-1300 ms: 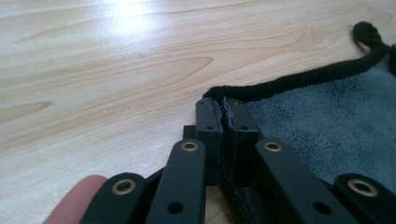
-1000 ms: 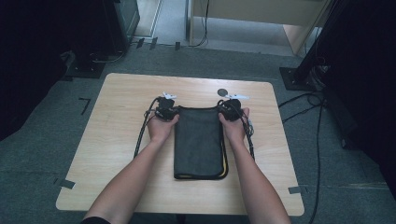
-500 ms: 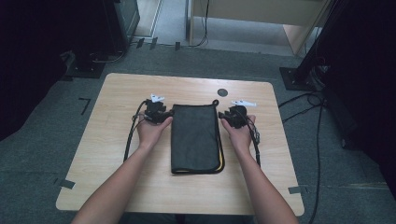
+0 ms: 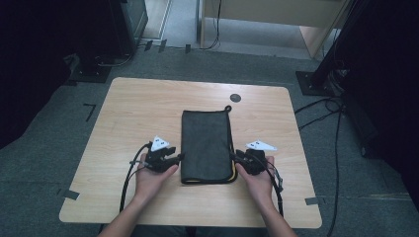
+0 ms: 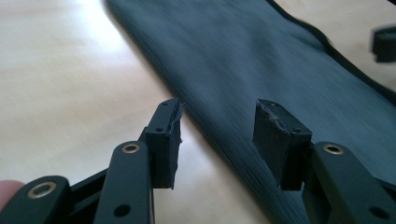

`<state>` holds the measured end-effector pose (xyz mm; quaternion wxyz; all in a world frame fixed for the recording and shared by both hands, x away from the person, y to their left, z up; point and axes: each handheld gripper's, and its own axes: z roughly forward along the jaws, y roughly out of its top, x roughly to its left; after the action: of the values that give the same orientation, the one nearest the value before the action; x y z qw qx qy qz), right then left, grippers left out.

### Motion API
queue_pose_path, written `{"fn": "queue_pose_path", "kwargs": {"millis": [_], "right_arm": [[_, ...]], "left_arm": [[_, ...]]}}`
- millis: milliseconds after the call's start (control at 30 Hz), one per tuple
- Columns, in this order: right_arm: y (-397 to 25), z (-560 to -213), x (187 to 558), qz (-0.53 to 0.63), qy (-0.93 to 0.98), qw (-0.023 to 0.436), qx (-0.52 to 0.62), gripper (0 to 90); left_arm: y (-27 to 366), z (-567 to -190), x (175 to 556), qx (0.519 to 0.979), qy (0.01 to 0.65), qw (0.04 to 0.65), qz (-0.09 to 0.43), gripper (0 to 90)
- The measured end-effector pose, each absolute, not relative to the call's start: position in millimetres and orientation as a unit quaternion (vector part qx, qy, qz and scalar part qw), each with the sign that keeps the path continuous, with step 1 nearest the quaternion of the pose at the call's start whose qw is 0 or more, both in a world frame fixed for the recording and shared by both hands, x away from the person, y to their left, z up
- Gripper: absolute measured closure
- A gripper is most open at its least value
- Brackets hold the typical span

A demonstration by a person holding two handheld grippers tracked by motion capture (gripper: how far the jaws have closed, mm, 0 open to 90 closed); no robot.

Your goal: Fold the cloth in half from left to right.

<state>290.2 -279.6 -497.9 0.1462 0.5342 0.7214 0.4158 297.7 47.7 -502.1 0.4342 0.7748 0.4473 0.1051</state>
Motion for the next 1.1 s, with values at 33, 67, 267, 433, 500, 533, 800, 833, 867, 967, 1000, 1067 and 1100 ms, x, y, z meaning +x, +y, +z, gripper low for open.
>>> {"fn": "queue_pose_path", "kwargs": {"millis": [33,67,267,433,500,533,800,833,867,967,1000,1067,1100], "right_arm": [[-280.2,-497.3,285.1,0.416,0.72,0.148,0.536,67.9],[-280.5,-497.4,280.6,0.417,0.718,0.146,0.538,67.9],[-277.1,-502.5,257.7,0.414,0.716,0.137,0.545,67.9],[-275.7,-503.2,243.0,0.414,0.709,0.134,0.555,67.6],[-274.1,-507.3,242.2,0.409,0.711,0.129,0.557,67.8],[-272.7,-509.2,242.8,0.408,0.712,0.127,0.557,68.3],[-269.1,-512.8,244.6,0.406,0.72,0.123,0.55,89.0],[-270.1,-511.9,244.3,0.409,0.719,0.123,0.549,89.4],[-271.3,-510.4,243.8,0.409,0.719,0.124,0.548,89.5],[-272.5,-507.3,242.2,0.411,0.717,0.126,0.548,87.6],[-271.7,-507.4,241.9,0.409,0.717,0.129,0.549,84.9],[-271.2,-509.0,241.8,0.406,0.715,0.129,0.554,80.1],[-271.6,-510.6,242.4,0.406,0.713,0.125,0.558,76.9]], "left_arm": [[48.2,-503.3,290.1,0.776,0.444,0.435,0.106,50.9],[48.1,-504.6,282.6,0.775,0.443,0.436,0.11,50.8],[46.0,-510.1,253.9,0.787,0.426,0.431,0.119,48.8],[42.4,-511.2,240.6,0.802,0.407,0.419,0.13,48.4],[39.3,-511.9,238.6,0.809,0.399,0.411,0.137,48.4],[37.9,-511.9,238.0,0.811,0.394,0.409,0.139,48.5],[33.1,-515.2,236.7,0.823,0.385,0.392,0.141,49.0],[32.9,-515.5,236.6,0.824,0.385,0.391,0.142,49.1],[33.0,-515.5,236.5,0.824,0.385,0.391,0.142,49.1],[34.4,-515.2,236.5,0.824,0.384,0.394,0.138,49.1],[35.0,-515.0,236.8,0.824,0.383,0.395,0.138,49.2],[35.4,-515.1,237.2,0.822,0.385,0.396,0.135,49.2],[35.5,-515.1,237.3,0.822,0.386,0.397,0.133,49.3]]}}
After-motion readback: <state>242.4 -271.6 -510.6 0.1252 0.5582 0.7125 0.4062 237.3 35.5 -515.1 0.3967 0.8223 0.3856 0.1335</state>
